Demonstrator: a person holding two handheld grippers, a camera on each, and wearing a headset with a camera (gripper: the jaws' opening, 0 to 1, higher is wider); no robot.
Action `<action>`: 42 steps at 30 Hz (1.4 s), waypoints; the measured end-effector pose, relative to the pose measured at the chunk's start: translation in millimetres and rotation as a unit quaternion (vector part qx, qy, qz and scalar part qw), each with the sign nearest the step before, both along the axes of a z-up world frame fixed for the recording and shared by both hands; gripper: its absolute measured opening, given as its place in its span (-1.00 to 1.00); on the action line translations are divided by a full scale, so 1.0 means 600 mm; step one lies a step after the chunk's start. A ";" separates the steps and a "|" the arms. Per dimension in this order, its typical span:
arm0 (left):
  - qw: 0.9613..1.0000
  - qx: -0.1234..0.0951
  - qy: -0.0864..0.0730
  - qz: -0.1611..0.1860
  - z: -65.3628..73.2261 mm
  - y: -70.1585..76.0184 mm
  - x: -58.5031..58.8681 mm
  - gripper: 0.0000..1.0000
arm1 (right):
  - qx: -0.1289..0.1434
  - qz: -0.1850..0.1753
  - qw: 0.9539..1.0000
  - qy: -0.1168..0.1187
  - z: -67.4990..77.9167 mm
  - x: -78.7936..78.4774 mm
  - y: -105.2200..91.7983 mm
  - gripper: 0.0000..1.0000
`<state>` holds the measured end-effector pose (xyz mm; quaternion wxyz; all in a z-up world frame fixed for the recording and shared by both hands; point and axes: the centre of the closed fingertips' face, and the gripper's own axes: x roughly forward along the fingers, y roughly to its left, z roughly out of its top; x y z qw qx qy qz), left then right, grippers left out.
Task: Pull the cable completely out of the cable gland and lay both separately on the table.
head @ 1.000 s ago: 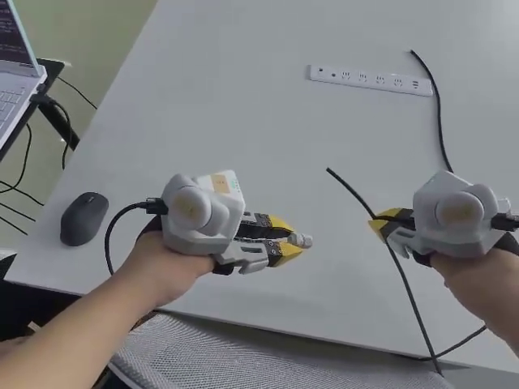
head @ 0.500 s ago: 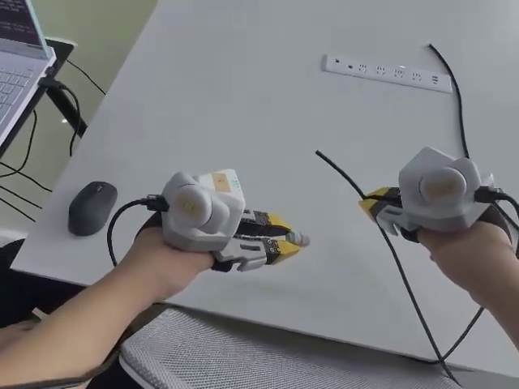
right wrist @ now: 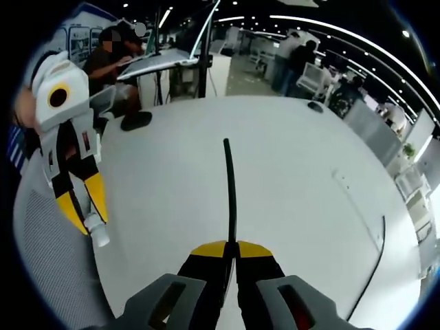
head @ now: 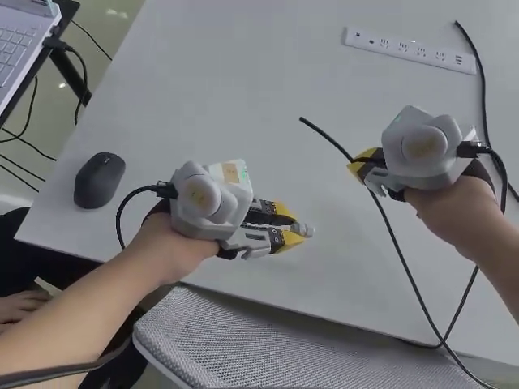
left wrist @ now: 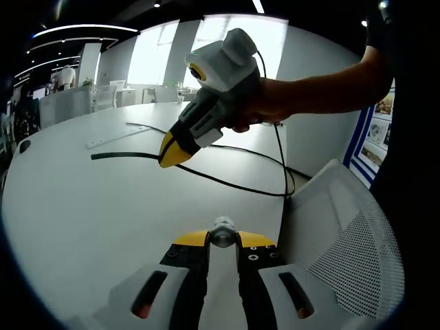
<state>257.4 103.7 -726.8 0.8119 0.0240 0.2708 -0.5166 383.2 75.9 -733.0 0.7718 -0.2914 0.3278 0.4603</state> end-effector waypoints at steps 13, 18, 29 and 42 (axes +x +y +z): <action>1.000 -0.004 0.019 -0.001 -0.042 0.028 -0.011 -0.69 | -0.019 0.059 0.998 0.003 -0.030 0.002 0.106 -1.00; 1.000 -0.004 0.027 0.000 -0.057 0.037 -0.013 -0.69 | -0.019 0.089 0.996 0.011 -0.043 -0.008 0.150 -1.00; 0.999 -0.004 0.038 -0.002 -0.089 0.049 -0.009 -0.69 | -0.041 0.156 0.987 0.021 -0.089 -0.032 0.218 -1.00; 0.999 0.007 0.048 0.005 -0.118 0.061 0.000 -0.69 | -0.072 0.215 0.974 0.023 -0.132 -0.052 0.243 -1.00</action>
